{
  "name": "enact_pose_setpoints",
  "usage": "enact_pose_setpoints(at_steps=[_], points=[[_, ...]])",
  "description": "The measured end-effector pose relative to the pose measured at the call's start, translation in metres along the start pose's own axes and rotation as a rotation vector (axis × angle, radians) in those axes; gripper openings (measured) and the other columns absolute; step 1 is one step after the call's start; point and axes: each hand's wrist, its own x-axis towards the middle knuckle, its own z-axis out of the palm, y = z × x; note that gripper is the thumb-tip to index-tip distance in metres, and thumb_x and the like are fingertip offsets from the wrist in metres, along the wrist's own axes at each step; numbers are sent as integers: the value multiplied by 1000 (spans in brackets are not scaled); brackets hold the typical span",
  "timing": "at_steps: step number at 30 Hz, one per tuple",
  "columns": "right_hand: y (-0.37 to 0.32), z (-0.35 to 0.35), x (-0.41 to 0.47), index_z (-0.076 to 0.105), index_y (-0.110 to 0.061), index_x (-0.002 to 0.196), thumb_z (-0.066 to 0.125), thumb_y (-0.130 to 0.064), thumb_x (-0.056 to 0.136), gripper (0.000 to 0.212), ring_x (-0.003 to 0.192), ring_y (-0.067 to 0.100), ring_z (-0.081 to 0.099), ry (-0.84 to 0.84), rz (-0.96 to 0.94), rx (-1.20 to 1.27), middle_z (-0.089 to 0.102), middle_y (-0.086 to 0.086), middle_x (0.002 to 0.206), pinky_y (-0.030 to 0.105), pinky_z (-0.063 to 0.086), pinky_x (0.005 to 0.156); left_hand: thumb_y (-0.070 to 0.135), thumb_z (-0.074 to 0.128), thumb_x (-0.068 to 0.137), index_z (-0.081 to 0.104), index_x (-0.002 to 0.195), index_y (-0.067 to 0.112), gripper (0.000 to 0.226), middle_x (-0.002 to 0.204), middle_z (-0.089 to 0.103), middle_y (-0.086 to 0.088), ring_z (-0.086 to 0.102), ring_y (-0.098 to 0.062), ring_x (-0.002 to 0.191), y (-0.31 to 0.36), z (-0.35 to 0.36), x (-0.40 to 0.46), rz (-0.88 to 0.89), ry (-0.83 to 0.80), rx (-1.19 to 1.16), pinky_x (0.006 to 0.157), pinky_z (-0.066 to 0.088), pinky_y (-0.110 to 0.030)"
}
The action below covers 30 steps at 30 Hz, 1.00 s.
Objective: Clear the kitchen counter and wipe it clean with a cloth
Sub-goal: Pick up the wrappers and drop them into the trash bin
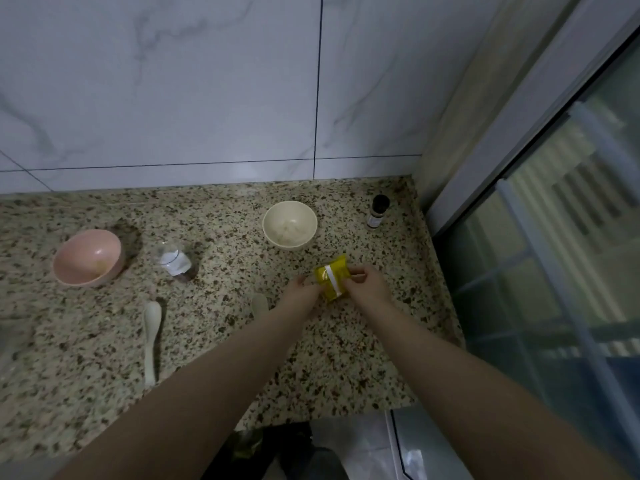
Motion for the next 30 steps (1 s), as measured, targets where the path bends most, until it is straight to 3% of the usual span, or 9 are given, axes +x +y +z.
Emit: enact_pose_setpoints(at_steps=[6, 9, 13, 16, 19, 21, 24, 26, 30], points=[[-48, 12, -14, 66, -22, 97, 77, -24, 79, 20, 90, 17, 64, -51, -166, 80, 68, -1, 98, 33, 55, 83, 13, 61, 94, 52, 130, 6, 38, 109, 68, -14, 66, -23, 93, 17, -34, -23, 74, -4, -184, 82, 58, -39], [-78, 30, -26, 71, -15, 100, 79, -19, 78, 24, 93, 18, 65, -124, -255, 97, 70, 1, 101, 31, 55, 83, 16, 59, 96, 55, 119, 5, 26, 110, 65, -17, 64, -24, 85, 25, -63, -36, 121, 65, -230, 71, 57, -36], [-112, 64, -44, 68, 0, 108, 78, -4, 79, 30, 89, 14, 62, -243, -374, 122, 70, 13, 109, 14, 52, 71, 14, 57, 95, 57, 111, 5, 18, 108, 64, -18, 64, -28, 86, 30, -111, -52, 172, 140, -310, 83, 58, -42], [-134, 93, -64, 61, -1, 114, 76, 2, 79, 38, 101, 28, 65, -326, -416, 158, 67, 19, 113, 42, 54, 93, 12, 54, 96, 58, 106, 7, 12, 100, 66, -14, 65, -26, 84, 30, -146, -67, 235, 177, -361, 87, 55, -43], [-154, 129, -90, 56, -3, 123, 75, 0, 81, 46, 110, 36, 63, -445, -446, 152, 64, 22, 120, 53, 52, 95, 9, 52, 96, 59, 93, 11, 8, 90, 65, -11, 64, -22, 76, 23, -189, -86, 302, 233, -440, 85, 55, -40], [-163, 145, -100, 55, -3, 126, 75, 0, 82, 48, 109, 36, 64, -504, -470, 143, 64, 22, 123, 51, 55, 89, 7, 52, 96, 59, 93, 10, 8, 88, 66, -11, 64, -21, 74, 21, -208, -95, 332, 244, -470, 83, 56, -38], [-176, 175, -123, 56, -5, 126, 74, 2, 83, 47, 96, 29, 65, -609, -484, 137, 65, 21, 121, 31, 54, 62, 8, 53, 97, 59, 99, 10, 7, 93, 66, -11, 66, -22, 77, 7, -244, -108, 359, 326, -479, 75, 57, -34], [-184, 198, -138, 59, -6, 124, 75, 0, 83, 44, 99, 30, 65, -636, -514, 114, 66, 18, 120, 30, 53, 64, 10, 56, 95, 57, 104, 10, 9, 99, 65, -11, 65, -24, 82, -5, -270, -116, 356, 414, -487, 72, 53, -32], [-190, 241, -165, 61, -9, 107, 75, 2, 80, 33, 98, 36, 66, -644, -540, 88, 68, 24, 113, 46, 54, 81, 13, 58, 94, 57, 109, 12, 16, 97, 63, -7, 63, -21, 77, -34, -322, -128, 313, 549, -537, 67, 49, -28]])
